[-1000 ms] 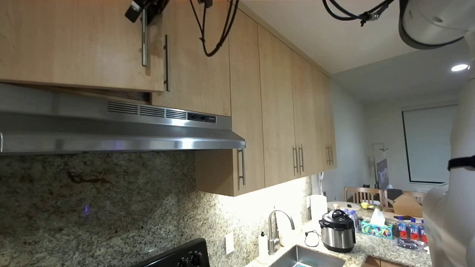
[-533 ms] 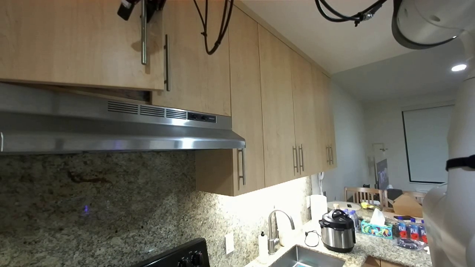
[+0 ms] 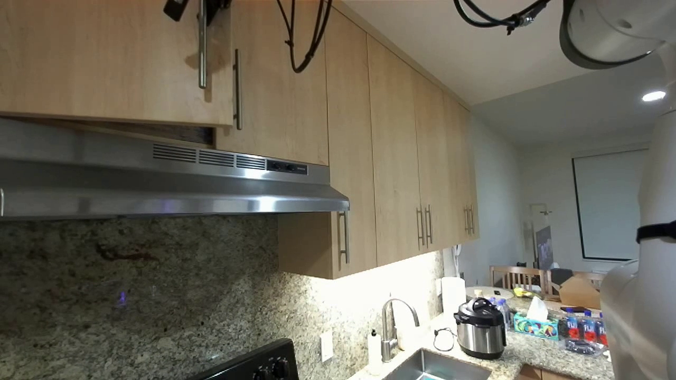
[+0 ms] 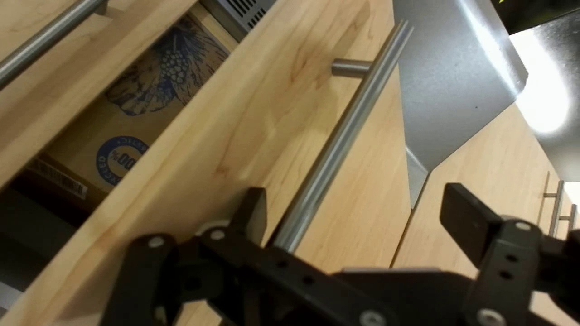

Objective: Open the top left drawer.

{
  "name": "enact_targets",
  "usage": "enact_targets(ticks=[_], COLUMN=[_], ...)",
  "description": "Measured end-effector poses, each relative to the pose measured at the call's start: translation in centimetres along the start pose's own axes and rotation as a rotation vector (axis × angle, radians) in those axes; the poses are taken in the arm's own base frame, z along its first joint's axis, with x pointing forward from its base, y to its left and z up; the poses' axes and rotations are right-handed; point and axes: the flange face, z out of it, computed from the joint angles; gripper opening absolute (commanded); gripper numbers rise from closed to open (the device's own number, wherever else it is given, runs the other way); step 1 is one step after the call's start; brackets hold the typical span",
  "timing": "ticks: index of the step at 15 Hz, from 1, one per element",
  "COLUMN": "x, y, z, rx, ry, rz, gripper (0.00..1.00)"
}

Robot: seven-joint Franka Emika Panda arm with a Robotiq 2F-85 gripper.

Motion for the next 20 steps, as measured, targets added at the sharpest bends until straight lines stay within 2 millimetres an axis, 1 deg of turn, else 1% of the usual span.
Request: enact_targets(ticks=[4, 9, 13, 20], x=[0.3, 0.9, 1.4, 2.7], y=[-1.3, -4.0, -5.9, -8.2], z=[-1.5, -3.6, -4.3, -5.1], rx=[0.021, 0.034, 0.010, -0.009], ry=[-0.021, -0.048, -0.079, -0.147], rz=[-0.020, -0.070, -0.122, -0.187], gripper=[1.00, 1.00, 1.00, 1.00])
